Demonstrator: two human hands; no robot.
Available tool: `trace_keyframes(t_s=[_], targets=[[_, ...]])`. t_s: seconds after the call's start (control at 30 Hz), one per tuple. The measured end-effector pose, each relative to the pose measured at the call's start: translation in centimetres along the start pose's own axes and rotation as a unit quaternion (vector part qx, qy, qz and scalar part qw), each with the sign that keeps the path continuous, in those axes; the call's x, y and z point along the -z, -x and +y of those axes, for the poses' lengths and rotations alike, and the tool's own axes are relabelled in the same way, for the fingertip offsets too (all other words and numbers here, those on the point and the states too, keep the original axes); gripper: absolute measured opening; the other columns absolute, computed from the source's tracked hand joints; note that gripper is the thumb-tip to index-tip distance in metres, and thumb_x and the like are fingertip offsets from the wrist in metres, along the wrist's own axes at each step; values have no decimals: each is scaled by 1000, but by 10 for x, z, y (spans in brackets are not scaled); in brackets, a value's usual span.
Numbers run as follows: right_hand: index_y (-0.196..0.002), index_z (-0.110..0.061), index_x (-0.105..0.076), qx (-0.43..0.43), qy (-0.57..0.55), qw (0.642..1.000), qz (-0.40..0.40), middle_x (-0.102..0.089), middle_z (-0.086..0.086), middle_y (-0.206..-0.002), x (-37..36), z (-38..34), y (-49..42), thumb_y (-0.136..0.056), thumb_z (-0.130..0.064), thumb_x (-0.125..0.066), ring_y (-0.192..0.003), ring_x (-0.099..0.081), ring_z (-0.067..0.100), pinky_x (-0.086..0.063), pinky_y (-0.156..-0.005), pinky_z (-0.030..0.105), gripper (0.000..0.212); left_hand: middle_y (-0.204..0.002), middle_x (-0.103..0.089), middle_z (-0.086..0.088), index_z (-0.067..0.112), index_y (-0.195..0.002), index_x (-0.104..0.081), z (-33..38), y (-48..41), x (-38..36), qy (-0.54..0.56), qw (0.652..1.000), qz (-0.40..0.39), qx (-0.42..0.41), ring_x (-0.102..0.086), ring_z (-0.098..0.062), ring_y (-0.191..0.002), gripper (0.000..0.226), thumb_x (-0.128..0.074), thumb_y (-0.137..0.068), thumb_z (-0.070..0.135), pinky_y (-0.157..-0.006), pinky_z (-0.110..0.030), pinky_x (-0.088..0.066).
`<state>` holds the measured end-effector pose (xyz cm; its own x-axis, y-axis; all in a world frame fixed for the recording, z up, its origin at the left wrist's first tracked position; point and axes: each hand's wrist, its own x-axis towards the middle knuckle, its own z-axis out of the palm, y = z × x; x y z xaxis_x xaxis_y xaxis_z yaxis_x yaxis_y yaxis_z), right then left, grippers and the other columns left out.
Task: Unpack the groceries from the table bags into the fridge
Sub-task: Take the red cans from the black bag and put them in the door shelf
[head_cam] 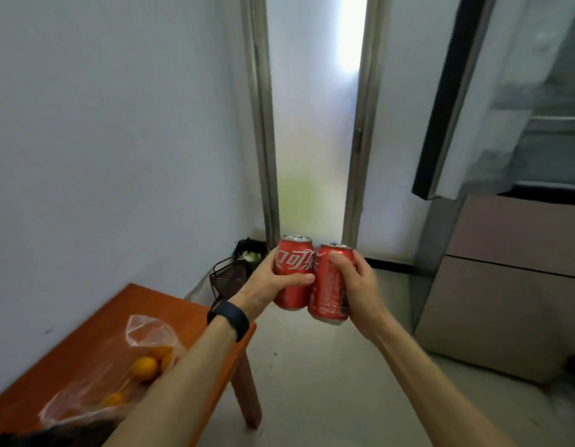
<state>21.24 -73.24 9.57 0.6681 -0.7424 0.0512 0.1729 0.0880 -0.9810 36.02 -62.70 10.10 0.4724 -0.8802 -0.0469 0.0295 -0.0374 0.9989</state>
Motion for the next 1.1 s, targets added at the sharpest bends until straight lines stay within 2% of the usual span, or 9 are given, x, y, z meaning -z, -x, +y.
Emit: trace_keyframes(t_s=[0.1, 0.27, 0.4, 0.47, 0.63, 0.77, 0.87, 0.97, 1.1], targets=[[-124, -18, -57, 32, 24, 998, 38, -70, 9, -110, 67, -30, -7, -87, -50, -65, -93, -73, 21, -60, -71, 31, 50, -117, -70, -5, 23, -127, -55, 14, -38, -70, -25, 999, -28, -19, -68, -22, -108, 82, -90, -54, 32, -95, -42, -54], [-120, -20, -51, 71, 32, 995, 62, -66, 10, -109, 162, -78, -23, -94, -37, -61, -88, -73, 18, -58, -67, 26, 32, -114, -71, -3, 20, -127, -54, 42, -98, -166, -56, 992, -85, -69, -69, -19, -104, 71, -84, -63, 24, -87, -32, -57], [-122, -22, -50, 112, 42, 990, 73, -66, 6, -112, 225, -111, -43, -76, -38, -74, -96, -72, 19, -59, -72, 29, 55, -114, -70, -1, 24, -127, -52, 67, -151, -227, -59, 986, -124, -94, -69, -15, -101, 65, -87, -72, 17, -79, -27, -57], [-126, -21, -48, 128, 66, 986, 86, -66, 8, -114, 256, -125, -59, -68, -38, -80, -96, -72, 20, -59, -73, 29, 68, -114, -70, 1, 28, -125, -53, 76, -178, -254, -63, 982, -143, -107, -70, -15, -101, 65, -87, -70, 22, -83, -31, -58], [-119, -17, -53, 148, 104, 976, 124, -68, 10, -106, 331, -155, -112, -64, -32, -79, -91, -71, 23, -57, -71, 29, 64, -117, -67, 2, 34, -125, -51, 95, -252, -314, -95, 970, -158, -160, -67, -15, -105, 62, -86, -74, 23, -91, -33, -55], [-116, -26, -61, 165, 128, 966, 150, -72, 5, -103, 387, -178, -166, -61, -29, -83, -93, -72, 20, -58, -73, 29, 60, -111, -64, 8, 35, -117, -53, 114, -319, -353, -171, 951, -134, -221, -65, -3, -99, 61, -90, -69, 29, -90, -25, -55], [-114, -34, -65, 173, 164, 959, 155, -73, -2, -105, 425, -196, -210, -64, -22, -90, -97, -71, 14, -58, -75, 25, 57, -112, -63, 8, 34, -117, -54, 128, -372, -375, -233, 929, -64, -279, -64, -7, -102, 72, -88, -55, 47, -90, -32, -56], [-118, -38, -65, 195, 223, 939, 175, -70, -10, -112, 457, -203, -254, -66, -26, -92, -102, -65, 4, -53, -81, 19, 60, -115, -61, 9, 35, -128, -42, 136, -413, -393, -261, 913, -40, -311, -63, -9, -101, 79, -87, -63, 36, -87, -26, -54], [-122, -48, -59, 198, 277, 921, 189, -56, -12, -126, 492, -193, -301, -62, -36, -93, -113, -58, 5, -51, -95, 30, 70, -111, -63, 1, 36, -129, -32, 126, -451, -410, -330, 887, 1, -322, -65, -19, -94, 80, -83, -67, 31, -85, -37, -57]])
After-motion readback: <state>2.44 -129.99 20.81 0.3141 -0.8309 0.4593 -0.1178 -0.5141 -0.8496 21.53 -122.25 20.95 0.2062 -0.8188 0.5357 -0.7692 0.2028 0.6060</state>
